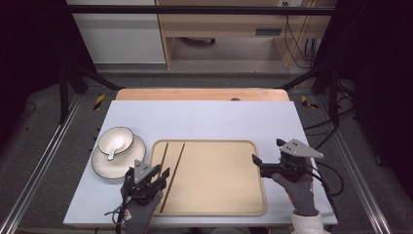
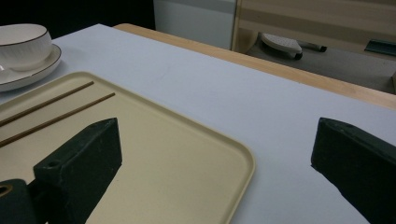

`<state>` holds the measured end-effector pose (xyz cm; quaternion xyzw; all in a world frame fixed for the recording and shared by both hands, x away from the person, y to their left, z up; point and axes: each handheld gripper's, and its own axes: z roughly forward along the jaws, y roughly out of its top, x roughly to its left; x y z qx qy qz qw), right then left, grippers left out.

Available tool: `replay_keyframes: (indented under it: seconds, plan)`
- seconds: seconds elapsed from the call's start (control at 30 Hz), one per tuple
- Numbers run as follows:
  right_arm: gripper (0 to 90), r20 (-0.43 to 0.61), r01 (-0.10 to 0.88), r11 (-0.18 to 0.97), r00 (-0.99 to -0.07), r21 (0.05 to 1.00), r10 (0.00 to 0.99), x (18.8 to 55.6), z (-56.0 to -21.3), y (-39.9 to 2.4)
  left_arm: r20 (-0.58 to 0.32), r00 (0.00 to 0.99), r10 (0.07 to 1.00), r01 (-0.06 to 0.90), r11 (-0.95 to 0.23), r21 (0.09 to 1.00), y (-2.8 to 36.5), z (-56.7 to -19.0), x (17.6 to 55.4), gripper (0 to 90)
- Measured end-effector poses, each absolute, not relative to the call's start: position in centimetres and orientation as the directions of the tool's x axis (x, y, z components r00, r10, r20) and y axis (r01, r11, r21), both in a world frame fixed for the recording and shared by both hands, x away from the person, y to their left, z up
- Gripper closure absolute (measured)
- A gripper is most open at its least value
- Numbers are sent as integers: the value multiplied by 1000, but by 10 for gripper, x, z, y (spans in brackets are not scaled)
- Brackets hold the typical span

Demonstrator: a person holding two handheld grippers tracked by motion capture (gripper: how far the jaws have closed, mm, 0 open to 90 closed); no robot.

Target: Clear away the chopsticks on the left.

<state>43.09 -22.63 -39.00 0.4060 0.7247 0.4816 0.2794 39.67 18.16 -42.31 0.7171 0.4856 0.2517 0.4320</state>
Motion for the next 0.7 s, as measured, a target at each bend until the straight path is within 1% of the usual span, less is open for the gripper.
replay_keyframes:
  seconds: [0.07,0.17,0.23,0.3,0.33,0.43,0.57,0.7]
  plan:
    - [18,-18,313,207,-516,927,857,431,-389,-227,-43,420,906,460,-172,871,186,-416,399,573]
    - [18,-13,308,201,-517,930,856,430,-388,-229,-79,465,882,461,-165,872,195,-408,403,519]
    - [17,-9,307,195,-516,932,857,430,-387,-230,-96,496,863,454,-163,876,200,-404,403,465]
    - [16,-4,307,189,-516,933,857,430,-387,-230,-94,529,843,433,-174,884,209,-401,403,414]
    - [16,-6,307,191,-516,932,857,429,-387,-231,-101,538,837,431,-170,886,212,-401,403,378]
    - [15,1,309,184,-512,933,859,429,-387,-232,-124,559,819,422,-152,894,226,-401,404,312]
    - [16,8,313,176,-509,933,861,430,-389,-235,-133,564,815,422,-146,895,238,-404,405,275]
    - [15,23,318,159,-500,935,866,430,-389,-238,-131,556,821,426,-146,893,247,-407,405,259]
